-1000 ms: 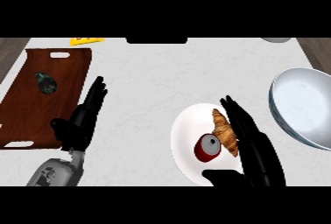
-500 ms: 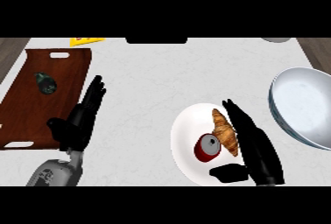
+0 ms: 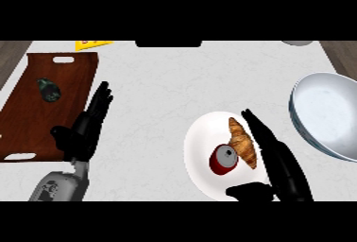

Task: Pick the croissant from the plate and place it in the bowl

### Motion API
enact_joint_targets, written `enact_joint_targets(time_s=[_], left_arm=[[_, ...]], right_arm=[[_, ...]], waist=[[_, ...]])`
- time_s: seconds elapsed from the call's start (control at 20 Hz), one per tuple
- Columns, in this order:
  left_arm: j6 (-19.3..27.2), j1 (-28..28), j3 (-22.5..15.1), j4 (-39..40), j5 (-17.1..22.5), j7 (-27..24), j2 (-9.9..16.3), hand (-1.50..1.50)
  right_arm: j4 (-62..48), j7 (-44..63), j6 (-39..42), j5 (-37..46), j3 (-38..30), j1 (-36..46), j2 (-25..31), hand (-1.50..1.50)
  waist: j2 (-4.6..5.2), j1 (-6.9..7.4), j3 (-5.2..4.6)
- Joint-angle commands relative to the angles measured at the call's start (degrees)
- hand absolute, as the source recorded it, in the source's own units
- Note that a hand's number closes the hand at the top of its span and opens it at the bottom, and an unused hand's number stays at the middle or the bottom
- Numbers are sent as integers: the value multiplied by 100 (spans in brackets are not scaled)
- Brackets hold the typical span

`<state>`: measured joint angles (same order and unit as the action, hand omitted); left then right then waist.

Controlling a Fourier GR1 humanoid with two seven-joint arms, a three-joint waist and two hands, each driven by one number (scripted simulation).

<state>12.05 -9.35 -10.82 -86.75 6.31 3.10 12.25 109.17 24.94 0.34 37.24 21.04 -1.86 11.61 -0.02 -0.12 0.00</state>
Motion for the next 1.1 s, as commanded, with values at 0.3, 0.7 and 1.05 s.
enact_joint_targets(time_s=[0.3, 0.7, 1.05], left_arm=[[-111, -91, 121, -264, -352, 419, -378, 0], [-355, 333, 302, -779, -496, 483, -396, 0], [-591, 290, 442, -536, -605, 402, -559, 0]], right_arm=[[-75, -689, -84, -248, -152, -612, -244, -150], [-1151, -1066, -196, -378, -473, -134, -661, -150], [-1830, -1465, -456, -181, -674, 179, -852, -150]], waist=[[-1, -7, 1], [-2, 21, 1], [-1, 19, 1]])
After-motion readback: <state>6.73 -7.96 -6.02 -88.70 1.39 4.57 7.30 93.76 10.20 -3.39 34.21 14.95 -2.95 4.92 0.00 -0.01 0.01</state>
